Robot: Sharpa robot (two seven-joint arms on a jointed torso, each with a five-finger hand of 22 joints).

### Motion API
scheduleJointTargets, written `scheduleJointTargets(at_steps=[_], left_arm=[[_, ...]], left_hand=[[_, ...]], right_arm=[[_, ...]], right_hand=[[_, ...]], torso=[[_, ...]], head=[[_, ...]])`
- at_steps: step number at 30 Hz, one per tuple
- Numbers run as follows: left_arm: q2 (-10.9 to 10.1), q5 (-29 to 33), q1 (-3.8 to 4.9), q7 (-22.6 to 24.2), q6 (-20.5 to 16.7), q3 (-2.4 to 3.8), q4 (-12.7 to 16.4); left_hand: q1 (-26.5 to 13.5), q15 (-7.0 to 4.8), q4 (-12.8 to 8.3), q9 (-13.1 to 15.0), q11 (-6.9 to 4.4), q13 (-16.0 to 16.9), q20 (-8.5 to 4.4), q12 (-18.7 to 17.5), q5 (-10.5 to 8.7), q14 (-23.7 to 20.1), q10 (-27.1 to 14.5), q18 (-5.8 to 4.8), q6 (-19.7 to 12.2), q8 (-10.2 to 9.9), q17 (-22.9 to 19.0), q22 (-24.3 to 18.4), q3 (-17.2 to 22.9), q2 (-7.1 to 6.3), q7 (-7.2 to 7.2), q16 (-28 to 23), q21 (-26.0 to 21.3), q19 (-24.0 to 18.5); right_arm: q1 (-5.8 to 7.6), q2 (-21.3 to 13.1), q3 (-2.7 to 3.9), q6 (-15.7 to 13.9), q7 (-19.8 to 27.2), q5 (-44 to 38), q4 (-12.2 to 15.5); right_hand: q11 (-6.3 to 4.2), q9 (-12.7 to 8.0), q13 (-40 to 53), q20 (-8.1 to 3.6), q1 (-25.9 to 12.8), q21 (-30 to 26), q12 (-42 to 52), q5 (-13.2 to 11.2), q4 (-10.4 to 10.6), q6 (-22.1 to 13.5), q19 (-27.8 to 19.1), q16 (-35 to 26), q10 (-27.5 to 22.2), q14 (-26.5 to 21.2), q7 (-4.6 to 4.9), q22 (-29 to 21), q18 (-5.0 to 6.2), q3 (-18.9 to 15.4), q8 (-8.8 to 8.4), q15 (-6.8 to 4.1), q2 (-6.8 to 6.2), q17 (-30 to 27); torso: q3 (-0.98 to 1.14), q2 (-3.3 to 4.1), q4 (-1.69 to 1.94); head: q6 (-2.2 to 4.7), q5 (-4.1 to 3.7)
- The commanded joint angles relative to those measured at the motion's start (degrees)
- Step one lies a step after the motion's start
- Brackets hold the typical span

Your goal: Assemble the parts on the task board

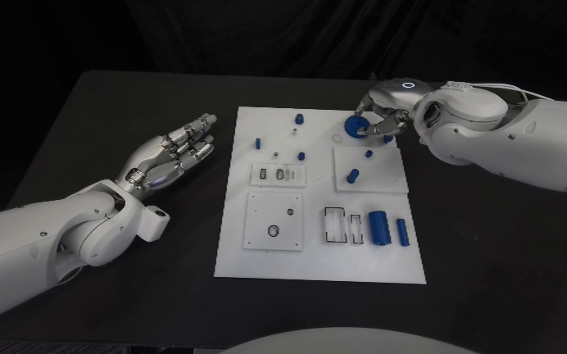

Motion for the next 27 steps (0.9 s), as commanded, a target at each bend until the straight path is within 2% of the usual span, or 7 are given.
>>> scheduleJointTargets(at_steps=[1, 5, 8, 17, 22, 27], left_arm=[[0.11, -0.07, 0.11, 9.78, 0.82, 0.04, -0.01], [0.15, -0.07, 0.11, 9.73, 0.92, 0.04, -0.13], [0.22, -0.07, 0.1, 9.7, 1.02, 0.04, -0.22], [0.36, -0.07, 0.09, 9.54, 1.35, 0.04, -0.49], [0.39, -0.07, 0.08, 9.43, 1.45, 0.04, -0.53], [0.53, -0.07, 0.08, 9.33, 1.67, 0.04, -0.64]], left_hand=[[0.64, 0.32, 0.08, 0.06, 0.49, 0.07, 0.38, 0.16, 0.21, -0.13, 0.08, 1.02, -0.05, -0.1, -0.09, 0.02, 0.41, 0.12, 0.4, -0.21, 0.0, 0.08], [0.7, 0.36, 0.05, 0.06, 0.52, 0.07, 0.43, 0.16, 0.22, -0.13, 0.08, 1.02, -0.08, -0.11, -0.09, 0.03, 0.47, 0.14, 0.4, -0.21, 0.01, 0.09], [0.75, 0.41, 0.01, 0.05, 0.56, 0.07, 0.47, 0.15, 0.24, -0.13, 0.07, 1.02, -0.12, -0.11, -0.09, 0.03, 0.53, 0.15, 0.41, -0.21, 0.01, 0.09], [0.94, 0.63, -0.11, 0.04, 0.65, 0.06, 0.72, 0.15, 0.26, -0.13, 0.03, 1.02, -0.22, -0.13, -0.09, 0.06, 0.75, 0.15, 0.54, -0.21, 0.05, 0.14], [0.97, 0.7, -0.13, 0.05, 0.66, 0.06, 0.8, 0.14, 0.24, -0.13, 0.02, 1.02, -0.22, -0.13, -0.09, 0.08, 0.81, 0.15, 0.58, -0.21, 0.07, 0.16], [0.98, 0.75, -0.14, 0.04, 0.67, 0.06, 0.85, 0.14, 0.22, -0.13, 0.01, 1.03, -0.26, -0.13, -0.09, 0.09, 0.85, 0.16, 0.61, -0.21, 0.08, 0.18]], right_arm=[[-0.29, 0.16, 0.02, 1.09, -0.33, -0.17, -0.37], [-0.52, 0.55, 0.02, 1.49, -0.18, -0.17, -0.81], [-0.71, 0.7, 0.03, 1.83, -0.12, -0.17, -0.95], [-1.23, 0.82, 0.04, 3.22, -0.44, -0.17, -1.18], [-1.35, 0.77, 0.04, 3.25, -0.22, -0.17, -1.3], [-1.4, 0.71, 0.04, 2.44, 0.53, -0.17, -1.18]], right_hand=[[-0.29, 0.21, 15.08, -0.14, 0.31, 0.16, 0.15, 0.49, -0.56, 0.68, 1.99, 0.16, 6.26, 6.25, -0.03, 9.65, -0.42, 0.05, 0.29, -0.29, 0.54, 15.08], [-0.44, 0.82, 15.08, -0.23, 0.94, 0.1, 0.15, 2.87, -1.24, 2.63, 1.95, 0.16, 6.26, 6.25, -0.23, 9.69, -0.4, 0.41, 0.96, -0.41, 0.73, 15.08], [-0.52, 1.21, 15.08, -0.3, 1.57, 0.06, 0.15, 3.8, -1.87, 3.71, 1.93, 0.16, 6.26, 6.25, -0.32, 9.7, -0.39, 0.72, 1.45, -0.48, 0.69, 15.08], [-0.46, 1.6, 15.08, -0.33, 3.34, -0.22, 0.15, 4.42, -3.62, 3.99, 1.71, 0.16, 6.26, 6.25, -0.21, 9.51, -0.31, 1.39, 1.53, -0.47, 0.19, 15.08], [-0.41, 2.88, 15.08, -0.26, 4.34, -0.43, 0.15, 4.27, -4.84, 5.97, 1.56, 0.16, 6.26, 6.25, -0.25, 9.41, -0.25, 1.81, 2.78, -0.4, 0.27, 15.08], [-0.6, 5.14, 15.08, -0.39, 4.9, -0.69, 0.15, 4.54, -5.91, 8.02, 1.39, 0.16, 6.26, 6.25, -0.68, 9.3, -0.19, 1.74, 5.08, -0.55, 0.62, 15.08]], torso=[[-0.04, 0.02, -0.1], [-0.08, -0.01, -0.04], [-0.08, -0.04, 0.0], [-0.12, -0.07, 0.0], [-0.07, 0.0, -0.06], [-0.04, 0.02, -0.16]], head=[[-0.05, 0.15], [-0.05, 0.12], [-0.08, 0.08], [-0.04, 0.11], [0.13, 0.22], [0.23, 0.26]])
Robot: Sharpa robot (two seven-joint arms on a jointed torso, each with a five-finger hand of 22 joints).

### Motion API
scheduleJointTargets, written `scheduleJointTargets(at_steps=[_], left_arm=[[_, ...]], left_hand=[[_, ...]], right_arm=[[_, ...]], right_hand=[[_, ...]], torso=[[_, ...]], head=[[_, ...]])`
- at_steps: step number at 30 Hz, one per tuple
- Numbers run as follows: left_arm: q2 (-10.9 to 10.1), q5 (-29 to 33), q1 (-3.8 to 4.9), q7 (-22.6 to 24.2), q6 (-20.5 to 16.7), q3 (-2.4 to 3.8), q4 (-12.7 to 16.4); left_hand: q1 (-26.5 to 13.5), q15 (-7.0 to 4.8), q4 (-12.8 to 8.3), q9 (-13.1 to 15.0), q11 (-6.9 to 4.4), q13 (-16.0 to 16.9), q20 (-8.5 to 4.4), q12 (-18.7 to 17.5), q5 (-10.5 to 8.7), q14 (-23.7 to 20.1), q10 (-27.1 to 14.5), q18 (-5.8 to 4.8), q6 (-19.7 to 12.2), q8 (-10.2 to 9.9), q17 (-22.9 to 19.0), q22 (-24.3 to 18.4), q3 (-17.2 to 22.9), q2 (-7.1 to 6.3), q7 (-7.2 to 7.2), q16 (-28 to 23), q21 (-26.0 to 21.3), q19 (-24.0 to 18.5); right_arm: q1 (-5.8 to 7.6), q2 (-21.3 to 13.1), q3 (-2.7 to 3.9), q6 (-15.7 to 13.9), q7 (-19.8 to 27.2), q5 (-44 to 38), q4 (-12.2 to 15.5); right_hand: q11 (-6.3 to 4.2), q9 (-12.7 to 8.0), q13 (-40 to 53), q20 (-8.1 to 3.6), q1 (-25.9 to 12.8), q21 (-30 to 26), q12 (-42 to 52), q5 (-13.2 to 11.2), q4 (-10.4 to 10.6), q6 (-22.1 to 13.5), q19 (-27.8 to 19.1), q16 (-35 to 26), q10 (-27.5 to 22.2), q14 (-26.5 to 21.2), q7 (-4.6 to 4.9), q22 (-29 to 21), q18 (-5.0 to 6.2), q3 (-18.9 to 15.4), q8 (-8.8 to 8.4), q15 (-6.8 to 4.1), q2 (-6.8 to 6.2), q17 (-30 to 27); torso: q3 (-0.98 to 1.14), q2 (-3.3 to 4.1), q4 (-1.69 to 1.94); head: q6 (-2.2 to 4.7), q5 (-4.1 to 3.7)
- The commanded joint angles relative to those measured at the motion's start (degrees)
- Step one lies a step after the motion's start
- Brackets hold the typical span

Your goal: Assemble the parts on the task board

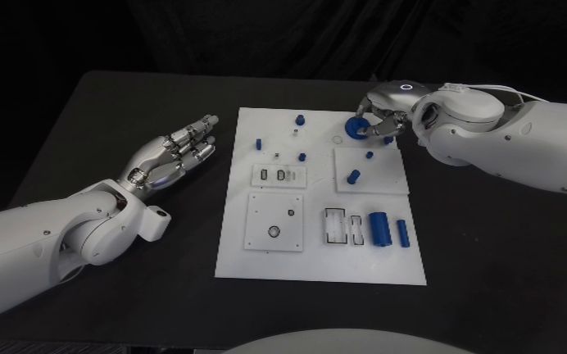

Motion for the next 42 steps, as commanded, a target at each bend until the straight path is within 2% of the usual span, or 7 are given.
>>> scheduleJointTargets(at_steps=[1, 3, 10, 20, 30, 38, 42], left_arm=[[0.19, -0.06, 0.08, 9.32, 0.95, 0.04, 0.0], [0.22, -0.06, 0.07, 9.32, 1.0, 0.04, -0.03], [0.17, -0.06, 0.07, 9.26, 1.11, 0.04, -0.01], [-0.16, -0.06, 0.06, 9.13, 1.05, 0.04, 0.27], [-0.03, -0.06, 0.06, 9.03, 1.21, 0.04, 0.13], [-0.11, -0.06, 0.06, 8.8, 1.37, 0.04, 0.07], [-0.01, -0.06, 0.06, 8.75, 1.42, 0.04, 0.0]], left_hand=[[0.56, 0.54, 0.02, 0.05, 0.26, 0.06, 0.43, 0.14, 0.22, 0.08, 0.03, 1.03, -0.06, -0.13, -0.05, 0.08, 0.37, 0.18, 0.41, -0.21, 0.08, 0.17], [0.56, 0.54, 0.02, 0.05, 0.26, 0.06, 0.43, 0.14, 0.22, 0.08, 0.03, 1.03, -0.06, -0.13, -0.05, 0.08, 0.37, 0.18, 0.41, -0.21, 0.08, 0.17], [0.62, 0.77, 0.0, 0.05, 0.34, 0.06, 0.67, 0.15, 0.21, 0.08, 0.05, 1.04, -0.12, -0.13, -0.05, 0.12, 0.56, 0.23, 0.46, -0.21, 0.12, 0.23], [0.67, 1.15, -0.02, 0.06, 0.44, 0.08, 1.16, 0.16, 0.26, 0.08, 0.09, 1.05, -0.11, -0.12, -0.05, 0.19, 0.8, 0.19, 0.46, -0.21, 0.21, 0.34], [0.65, 1.26, 0.02, 0.06, 0.5, 0.08, 1.37, 0.17, 0.23, 0.08, 0.11, 1.05, -0.09, -0.11, -0.05, 0.23, 0.87, 0.18, 0.43, -0.21, 0.27, 0.42], [0.55, 1.56, 0.15, 0.06, 0.62, 0.09, 1.61, 0.17, 0.23, 0.08, 0.14, 1.08, -0.13, -0.11, -0.05, 0.28, 0.99, 0.2, 0.39, -0.21, 0.33, 0.5], [0.52, 1.61, 0.18, 0.07, 0.63, 0.09, 1.64, 0.17, 0.26, 0.08, 0.14, 1.08, -0.09, -0.11, -0.05, 0.28, 1.01, 0.2, 0.39, -0.21, 0.34, 0.5]], right_arm=[[-0.75, -0.19, -0.48, 1.58, 0.23, -0.39, -0.11], [-0.75, -0.27, -0.48, 1.06, 0.61, -0.39, 0.08], [-0.71, -0.97, -0.44, -0.93, 1.69, -0.4, 1.62], [0.86, -1.84, -0.41, -3.19, 2.01, -1.75, 5.62], [2.09, 0.24, -0.39, -4.67, 2.98, -1.98, 7.93], [2.21, 4.05, -0.38, -4.4, 3.84, -2.0, 6.31], [2.22, 5.97, -0.36, -4.61, 4.35, -2.0, 5.29]], right_hand=[[-0.35, 4.19, 15.09, -0.2, 0.95, -0.42, 0.15, 1.25, -0.88, 2.76, 1.18, 0.16, 6.06, 6.05, -1.96, 9.31, -0.19, 0.12, 3.62, -0.32, 0.33, 15.08], [-0.34, 4.54, 15.09, -0.18, 0.92, -0.42, 0.15, 1.68, -0.96, 2.75, 1.18, 0.16, 6.06, 6.05, -1.99, 9.33, -0.2, 0.08, 3.89, -0.32, 0.35, 15.08], [-0.32, 7.68, 15.09, -0.19, 0.3, -0.49, 0.15, 6.57, -1.3, 2.33, 1.25, 0.16, 6.06, 6.05, -2.24, 9.47, -0.21, -0.03, 6.33, -0.33, 0.22, 15.08], [-0.21, 9.09, 15.09, -0.1, -0.72, -0.43, 0.15, 8.85, -0.76, 1.28, 1.38, 0.16, 6.06, 6.05, -2.18, 9.65, -0.25, -0.03, 7.1, -0.23, -0.12, 15.08], [-0.15, 9.42, 15.09, -0.08, -1.05, -0.34, 0.15, 9.26, -0.53, 0.99, 1.48, 0.16, 6.06, 6.05, -2.14, 9.78, -0.29, 0.01, 7.24, -0.21, -0.18, 15.08], [-0.08, 9.61, 15.09, -0.05, -1.32, -0.34, 0.15, 8.83, -0.34, 0.37, 1.5, 0.16, 6.06, 6.05, -2.03, 9.8, -0.29, 0.05, 7.13, -0.17, -0.24, 15.08], [-0.07, 9.65, 15.09, -0.04, -1.35, -0.35, 0.15, 8.72, -0.32, 0.29, 1.5, 0.16, 6.06, 6.05, -2.02, 9.81, -0.29, 0.07, 7.12, -0.16, -0.24, 15.08]], torso=[[0.07, 0.05, -0.07], [0.04, 0.03, -0.08], [0.08, 0.07, -0.07], [0.05, 0.06, 0.0], [-0.01, 0.03, -0.04], [0.0, 0.04, -0.1], [0.04, 0.08, -0.07]], head=[[0.14, 0.03], [0.2, 0.13], [0.48, 0.2], [1.19, 0.47], [1.83, 0.47], [2.57, 0.49], [2.56, 0.32]])
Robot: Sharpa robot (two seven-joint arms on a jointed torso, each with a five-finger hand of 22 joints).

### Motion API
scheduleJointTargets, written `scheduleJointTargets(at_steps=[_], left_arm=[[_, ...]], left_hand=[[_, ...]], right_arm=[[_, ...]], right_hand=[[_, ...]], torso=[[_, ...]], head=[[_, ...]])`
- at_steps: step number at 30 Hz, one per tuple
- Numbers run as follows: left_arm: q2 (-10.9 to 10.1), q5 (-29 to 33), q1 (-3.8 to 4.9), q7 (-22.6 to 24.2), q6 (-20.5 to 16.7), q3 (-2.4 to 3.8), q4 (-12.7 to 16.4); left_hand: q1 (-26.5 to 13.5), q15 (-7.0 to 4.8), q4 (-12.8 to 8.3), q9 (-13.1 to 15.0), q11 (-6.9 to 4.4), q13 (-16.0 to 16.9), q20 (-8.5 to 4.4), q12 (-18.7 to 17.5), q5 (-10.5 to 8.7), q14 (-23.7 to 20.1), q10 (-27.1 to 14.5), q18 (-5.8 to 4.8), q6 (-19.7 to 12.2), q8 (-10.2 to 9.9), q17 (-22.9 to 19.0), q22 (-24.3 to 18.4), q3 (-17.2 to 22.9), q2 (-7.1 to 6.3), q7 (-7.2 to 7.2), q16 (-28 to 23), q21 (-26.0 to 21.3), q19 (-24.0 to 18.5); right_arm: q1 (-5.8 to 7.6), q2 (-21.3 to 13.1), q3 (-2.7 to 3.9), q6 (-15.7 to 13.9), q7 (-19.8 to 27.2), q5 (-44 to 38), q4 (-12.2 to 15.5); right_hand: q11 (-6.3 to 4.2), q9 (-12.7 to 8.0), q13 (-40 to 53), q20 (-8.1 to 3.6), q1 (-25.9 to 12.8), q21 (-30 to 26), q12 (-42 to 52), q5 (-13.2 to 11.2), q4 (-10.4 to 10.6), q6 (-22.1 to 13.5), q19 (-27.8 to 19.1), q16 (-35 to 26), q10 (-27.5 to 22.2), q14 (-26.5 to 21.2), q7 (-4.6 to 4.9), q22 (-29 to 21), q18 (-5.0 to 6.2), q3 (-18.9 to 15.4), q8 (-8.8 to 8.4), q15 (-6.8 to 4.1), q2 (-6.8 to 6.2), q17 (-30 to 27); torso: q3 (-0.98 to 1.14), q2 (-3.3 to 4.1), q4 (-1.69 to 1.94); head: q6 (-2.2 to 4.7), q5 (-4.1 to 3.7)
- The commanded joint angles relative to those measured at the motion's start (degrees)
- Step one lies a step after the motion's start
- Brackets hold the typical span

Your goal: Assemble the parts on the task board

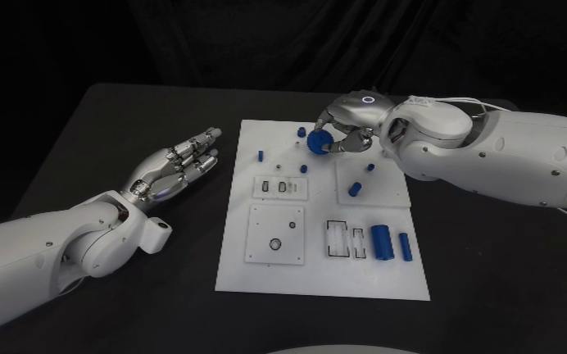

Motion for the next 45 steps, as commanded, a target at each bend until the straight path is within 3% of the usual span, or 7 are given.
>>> scheduleJointTargets(at_steps=[1, 6, 21, 27, 33, 45], left_arm=[[0.18, -0.05, 0.06, 8.73, 0.75, 0.04, 0.03], [0.41, -0.05, 0.06, 8.62, 0.88, 0.04, -0.02], [0.49, -0.05, 0.06, 8.13, 1.3, 0.04, -0.09], [0.61, -0.05, 0.06, 8.02, 1.45, 0.04, -0.16], [0.64, -0.05, 0.06, 7.95, 1.49, 0.04, -0.2], [0.79, -0.05, 0.06, 7.71, 1.63, 0.04, -0.4]], left_hand=[[0.3, 0.39, 0.02, 0.07, 0.43, 0.09, 0.42, 0.17, 0.26, 0.08, -0.06, 1.07, 0.03, -0.11, -0.09, 0.05, 0.22, -0.02, 0.27, -0.21, 0.34, 0.1], [0.27, 0.43, 0.06, 0.07, 0.44, 0.09, 0.46, 0.18, 0.29, 0.08, -0.04, 1.08, 0.02, -0.1, -0.09, 0.06, 0.24, -0.02, 0.26, -0.21, 0.34, 0.11], [0.23, 0.53, 0.1, 0.07, 0.54, 0.1, 0.55, 0.18, 0.14, 0.08, -0.02, 1.08, 0.01, -0.11, -0.09, 0.07, 0.27, -0.08, 0.25, -0.21, 0.36, 0.14], [0.22, 0.6, 0.11, 0.07, 0.58, 0.11, 0.6, 0.19, 0.06, 0.08, 0.01, 1.07, -0.02, -0.11, -0.09, 0.08, 0.3, -0.11, 0.26, -0.21, 0.37, 0.15], [0.21, 0.68, 0.11, 0.07, 0.66, 0.11, 0.67, 0.19, -0.03, 0.08, 0.03, 1.07, -0.04, -0.11, -0.09, 0.09, 0.33, -0.13, 0.28, -0.21, 0.39, 0.17], [0.18, 0.8, 0.14, 0.06, 0.84, 0.11, 0.78, 0.19, -0.16, 0.08, 0.02, 1.07, -0.1, -0.12, -0.09, 0.09, 0.4, -0.15, 0.43, -0.21, 0.39, 0.17]], right_arm=[[0.11, 1.25, 0.08, -1.18, 1.24, -0.53, -0.82], [0.09, 4.02, 0.1, -0.83, 1.79, -0.54, -2.68], [-0.12, 8.47, 0.11, 1.75, 1.93, -0.54, -6.97], [-0.27, 9.18, 0.11, 3.55, 1.64, -0.53, -7.75], [-0.44, 9.56, 0.1, 4.72, 1.65, -0.53, -8.1], [-0.61, 9.42, 0.1, 6.03, 1.3, -0.53, -8.25]], right_hand=[[-0.06, 9.68, 15.05, -0.04, -0.56, -0.11, 0.15, -0.16, 0.29, 0.9, 1.52, 0.16, 6.06, 6.05, -1.33, 9.83, -0.29, 0.07, 5.4, -0.15, 0.08, 15.09], [-0.06, 9.71, 15.05, -0.03, -0.52, -0.17, 0.15, -0.24, 0.27, 0.77, 1.47, 0.16, 6.06, 6.05, -1.32, 9.78, -0.27, 0.14, 5.36, -0.14, 0.11, 15.09], [0.06, 9.73, 15.05, 0.08, -0.5, -0.48, 0.15, -0.75, 0.26, -0.67, 1.25, 0.14, 6.06, 6.04, -0.96, 9.55, -0.17, 0.6, 4.68, -0.03, 0.13, 15.05], [0.05, 9.29, 15.05, 0.13, -0.75, -1.03, 0.15, -1.42, 0.42, -2.67, 0.85, -0.2, 6.06, 5.88, -0.57, 9.17, -0.01, 1.2, 2.97, -0.01, -0.11, 14.57], [0.09, 7.76, 15.05, 0.2, -1.21, -2.23, 0.15, -2.58, 0.8, -5.76, 0.01, -1.05, 6.06, 5.49, -0.37, 8.32, 0.34, 2.18, -0.46, 0.05, -0.63, 13.41], [0.03, 7.29, 15.05, 0.18, -1.31, -3.0, 0.15, -2.78, 0.87, -6.2, -0.56, -1.6, 6.06, 5.23, -0.42, 7.71, 0.57, 2.44, -1.19, 0.01, -0.76, 12.7]], torso=[[0.07, 0.08, 0.02], [0.16, 0.1, -0.01], [0.05, 0.05, 0.21], [0.06, 0.07, 0.11], [0.06, 0.04, 0.08], [0.08, 0.03, 0.01]], head=[[-0.04, -0.17], [-0.35, -0.2], [-0.78, -0.6], [-0.82, -0.52], [-1.03, -0.54], [-1.26, -0.45]])
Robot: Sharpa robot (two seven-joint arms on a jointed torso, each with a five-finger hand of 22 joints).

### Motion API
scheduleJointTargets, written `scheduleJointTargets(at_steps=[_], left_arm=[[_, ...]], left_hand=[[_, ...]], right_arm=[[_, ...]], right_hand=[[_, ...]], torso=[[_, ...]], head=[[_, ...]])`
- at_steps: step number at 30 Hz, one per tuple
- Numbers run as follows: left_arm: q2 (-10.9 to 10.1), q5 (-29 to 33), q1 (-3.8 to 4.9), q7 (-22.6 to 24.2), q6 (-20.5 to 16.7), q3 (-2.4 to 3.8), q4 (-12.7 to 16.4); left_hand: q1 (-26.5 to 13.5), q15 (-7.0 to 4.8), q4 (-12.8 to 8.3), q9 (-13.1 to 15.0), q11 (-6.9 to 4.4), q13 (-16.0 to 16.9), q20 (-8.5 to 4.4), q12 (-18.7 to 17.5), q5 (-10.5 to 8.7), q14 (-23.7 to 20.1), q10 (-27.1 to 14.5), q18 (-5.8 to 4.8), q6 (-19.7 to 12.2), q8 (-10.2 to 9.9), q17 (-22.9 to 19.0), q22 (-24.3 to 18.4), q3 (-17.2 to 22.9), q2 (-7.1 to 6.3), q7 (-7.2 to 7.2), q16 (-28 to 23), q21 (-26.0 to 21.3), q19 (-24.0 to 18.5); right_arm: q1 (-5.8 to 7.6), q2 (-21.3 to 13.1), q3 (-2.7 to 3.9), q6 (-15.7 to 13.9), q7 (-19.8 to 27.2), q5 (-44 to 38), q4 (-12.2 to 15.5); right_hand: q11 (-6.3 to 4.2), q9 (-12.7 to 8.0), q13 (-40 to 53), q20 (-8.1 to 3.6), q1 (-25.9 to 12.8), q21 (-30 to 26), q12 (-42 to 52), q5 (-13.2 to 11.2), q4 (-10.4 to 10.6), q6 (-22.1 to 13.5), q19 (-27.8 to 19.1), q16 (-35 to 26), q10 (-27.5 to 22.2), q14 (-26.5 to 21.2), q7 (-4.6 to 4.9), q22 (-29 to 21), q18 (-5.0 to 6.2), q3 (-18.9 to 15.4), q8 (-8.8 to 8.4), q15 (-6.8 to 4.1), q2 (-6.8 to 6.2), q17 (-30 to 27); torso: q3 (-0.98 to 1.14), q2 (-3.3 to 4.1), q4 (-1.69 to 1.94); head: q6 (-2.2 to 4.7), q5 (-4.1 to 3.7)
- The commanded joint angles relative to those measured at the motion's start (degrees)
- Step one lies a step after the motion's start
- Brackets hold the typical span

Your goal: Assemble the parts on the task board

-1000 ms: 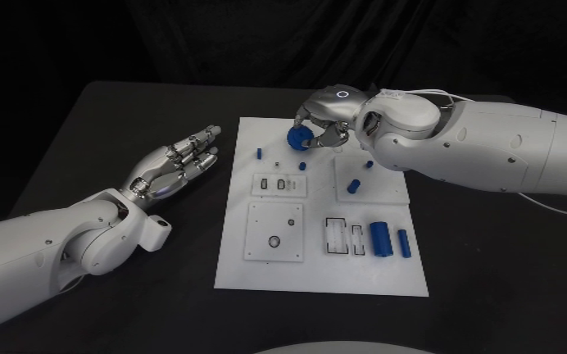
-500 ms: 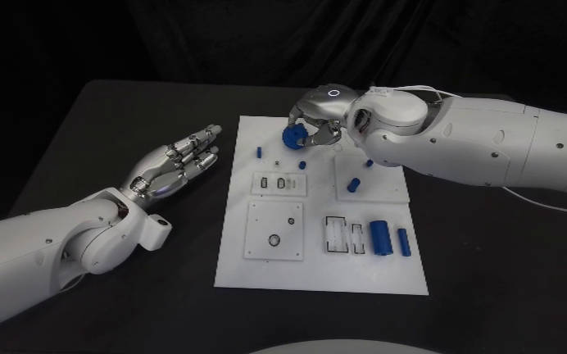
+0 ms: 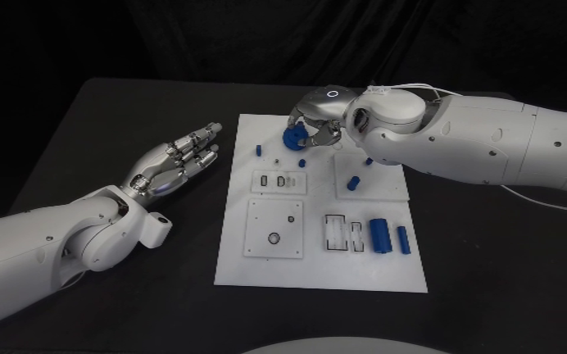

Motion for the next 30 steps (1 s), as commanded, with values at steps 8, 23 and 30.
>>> scheduleJointTargets(at_steps=[8, 23, 30], left_arm=[[0.27, -0.05, 0.06, 7.58, 0.83, 0.04, -0.13], [0.26, -0.05, 0.05, 7.44, 1.0, 0.04, -0.21], [0.29, -0.05, 0.04, 7.48, 1.02, 0.04, -0.28]], left_hand=[[0.16, 0.42, -0.01, 0.06, 0.49, 0.06, 0.6, 0.18, -0.18, 0.08, -0.01, 1.07, -0.17, -0.13, -0.09, 0.05, 0.26, -0.15, 0.46, -0.21, 0.38, -0.03], [0.12, 0.5, 0.03, 0.07, 0.62, 0.08, 0.68, 0.2, -0.25, 0.08, 0.08, 1.07, -0.08, -0.12, -0.09, 0.06, 0.3, -0.16, 0.61, -0.21, 0.4, 0.0], [0.08, 0.55, 0.05, 0.08, 0.63, 0.08, 0.75, 0.2, -0.3, 0.08, 0.06, 1.07, 0.01, -0.1, -0.09, 0.06, 0.36, -0.17, 0.94, -0.21, 0.41, 0.01]], right_arm=[[-0.28, -0.25, -0.02, 2.72, -1.17, -0.38, -0.08], [-0.36, -0.71, -0.02, 4.39, -2.44, -0.38, -0.12], [-0.5, -1.47, -0.02, 4.45, -2.49, -0.38, 0.16]], right_hand=[[-0.29, -2.14, 15.08, -0.19, -0.29, -1.91, 0.15, -0.64, -0.28, -3.69, -1.33, -1.32, 6.06, 4.74, -0.49, 6.66, 0.97, 1.28, -3.32, -0.23, -0.13, 11.4], [-1.0, -9.84, 13.17, -0.88, -0.4, -5.1, -1.37, -4.72, -1.06, -20.99, -2.95, -3.31, 3.9, 3.94, -1.28, 4.75, 1.65, 1.35, -4.05, -0.85, 0.07, 9.41], [-0.88, -8.41, 13.23, -0.79, -0.47, -5.28, -1.34, -4.87, -1.13, -12.96, -2.83, -3.3, 3.97, 3.99, -1.14, 4.82, 1.63, 1.28, -2.7, -0.76, 0.41, 9.52]], torso=[[0.01, 0.02, -0.04], [0.01, 0.01, -0.03], [-0.02, 0.0, -0.01]], head=[[-0.1, 0.01], [-0.28, 0.11], [-0.28, 0.04]])
